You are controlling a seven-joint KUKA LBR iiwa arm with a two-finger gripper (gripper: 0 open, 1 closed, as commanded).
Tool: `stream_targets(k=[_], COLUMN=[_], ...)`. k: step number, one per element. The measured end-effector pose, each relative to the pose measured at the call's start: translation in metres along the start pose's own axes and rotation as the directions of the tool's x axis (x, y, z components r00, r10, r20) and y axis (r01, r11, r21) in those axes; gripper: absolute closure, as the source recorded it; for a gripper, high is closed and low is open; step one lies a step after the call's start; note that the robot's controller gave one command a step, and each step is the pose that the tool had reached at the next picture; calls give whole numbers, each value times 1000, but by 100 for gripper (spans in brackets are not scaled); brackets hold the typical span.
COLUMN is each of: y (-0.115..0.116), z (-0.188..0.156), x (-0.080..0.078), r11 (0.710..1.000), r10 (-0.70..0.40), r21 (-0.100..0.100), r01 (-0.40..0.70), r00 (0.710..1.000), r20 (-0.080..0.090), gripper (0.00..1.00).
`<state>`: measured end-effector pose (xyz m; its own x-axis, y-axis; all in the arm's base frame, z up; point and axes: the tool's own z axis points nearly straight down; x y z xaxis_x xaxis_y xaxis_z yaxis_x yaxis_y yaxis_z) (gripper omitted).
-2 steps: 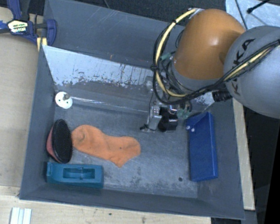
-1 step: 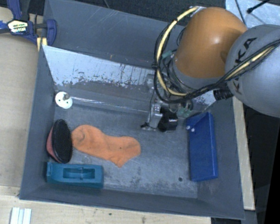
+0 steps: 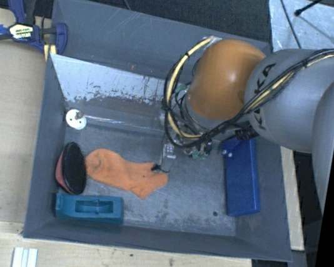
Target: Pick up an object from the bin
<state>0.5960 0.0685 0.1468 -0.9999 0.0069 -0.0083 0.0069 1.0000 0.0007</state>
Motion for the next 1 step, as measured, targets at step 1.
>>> stream_targets(k=[1], y=[10], z=[45], x=[35], r11=[1000], r10=[-3], r21=[0], r01=[3], r00=[1000], r20=[-7], gripper=[0])
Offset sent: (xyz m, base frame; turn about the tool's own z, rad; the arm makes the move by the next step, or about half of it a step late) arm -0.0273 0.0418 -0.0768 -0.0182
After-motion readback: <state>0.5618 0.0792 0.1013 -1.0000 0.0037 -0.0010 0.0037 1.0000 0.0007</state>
